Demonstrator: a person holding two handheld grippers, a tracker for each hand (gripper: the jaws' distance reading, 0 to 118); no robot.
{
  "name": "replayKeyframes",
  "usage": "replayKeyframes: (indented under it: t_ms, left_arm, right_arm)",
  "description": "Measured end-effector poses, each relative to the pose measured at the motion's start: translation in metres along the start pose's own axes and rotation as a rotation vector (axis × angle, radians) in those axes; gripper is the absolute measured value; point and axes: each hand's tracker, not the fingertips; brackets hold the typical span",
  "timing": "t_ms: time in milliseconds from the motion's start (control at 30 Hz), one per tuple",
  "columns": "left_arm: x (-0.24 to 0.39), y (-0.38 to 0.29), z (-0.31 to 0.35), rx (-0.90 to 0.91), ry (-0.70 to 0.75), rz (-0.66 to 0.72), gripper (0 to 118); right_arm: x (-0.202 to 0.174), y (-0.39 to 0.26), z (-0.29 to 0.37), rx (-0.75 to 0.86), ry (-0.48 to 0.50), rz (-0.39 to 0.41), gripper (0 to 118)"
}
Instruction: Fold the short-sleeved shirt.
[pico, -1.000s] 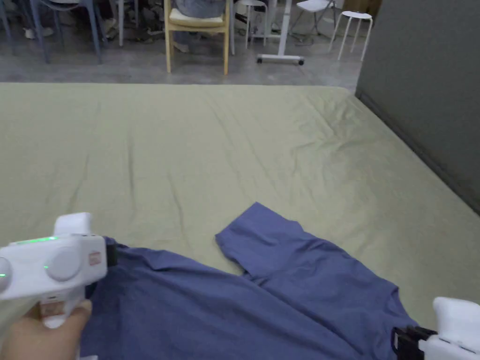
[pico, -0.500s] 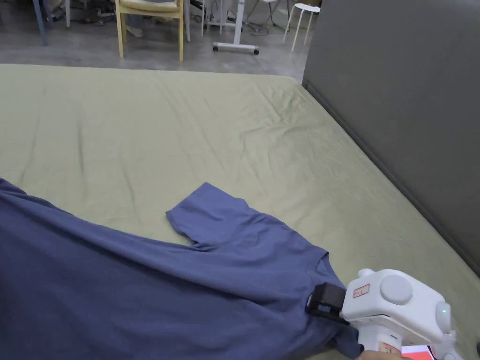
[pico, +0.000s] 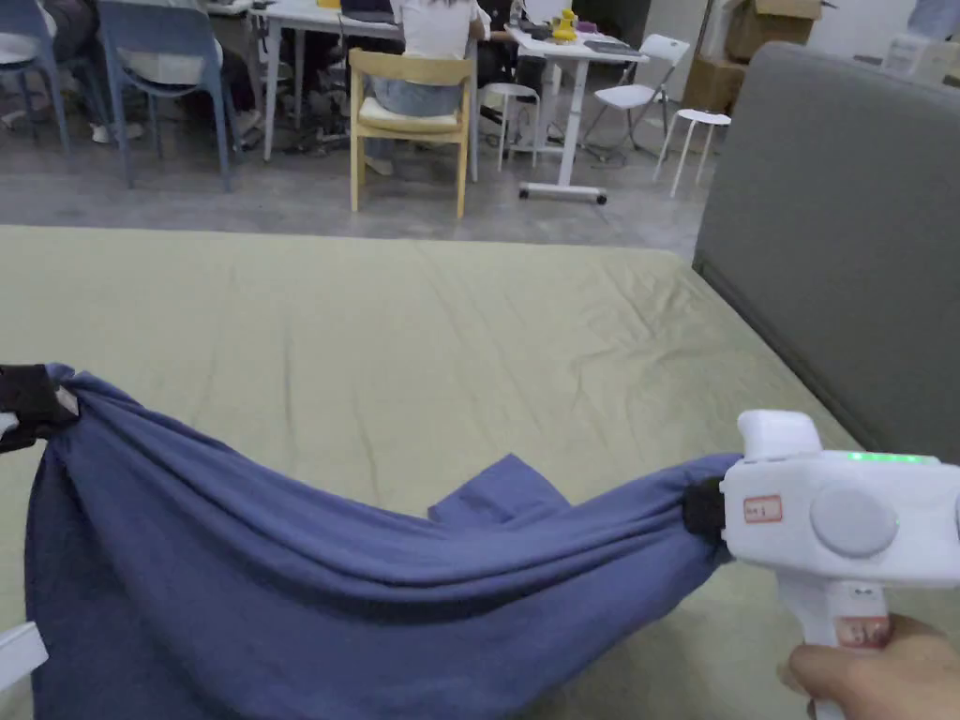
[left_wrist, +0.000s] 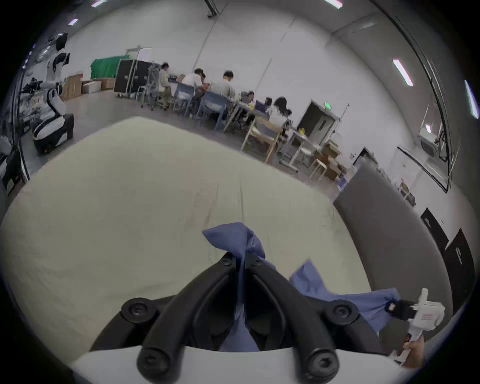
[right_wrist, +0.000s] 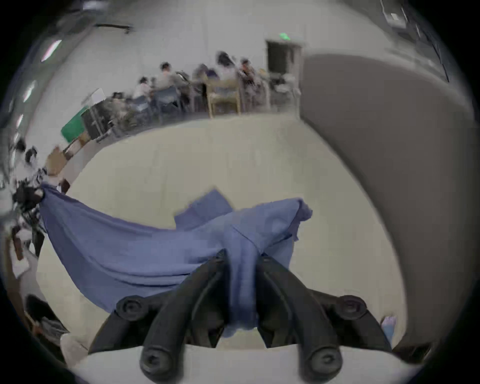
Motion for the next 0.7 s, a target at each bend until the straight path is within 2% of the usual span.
replayKeyframes:
  t_ms: [100,200,300,367,467,600,700]
  left_arm:
    - [0.015,0.065,0.032,0.151,0.072,-0.064,3]
    - [0.013,0.128,0.06,0.251,0.025,-0.003,3]
    - [0.015,0.174,0.075,0.323,0.051,0.045,3]
    - [0.014,0.2,0.079,0.318,0.006,0.096,3]
    - [0.021,0.221,0.07,0.319,0.05,0.058,3]
    - [0.028,0.226,0.046,0.276,0.103,-0.004,3]
    - [0.009,0.229,0.004,0.245,0.106,0.038,3]
  right_arm:
    - [-0.003,0.078,0.013,0.109,-0.04,0.046,16]
    - [-0.006,0.152,0.034,0.197,-0.111,0.086,16]
    - [-0.001,0.217,0.049,0.204,-0.029,-0.034,16]
    - [-0.003,0.251,0.049,0.194,-0.034,-0.013,16]
    - [-0.018,0.287,0.046,0.193,-0.037,0.008,16]
    - [-0.03,0.308,0.027,0.16,-0.04,-0.001,16]
    - [-0.03,0.304,0.0,0.129,-0.004,-0.035,16]
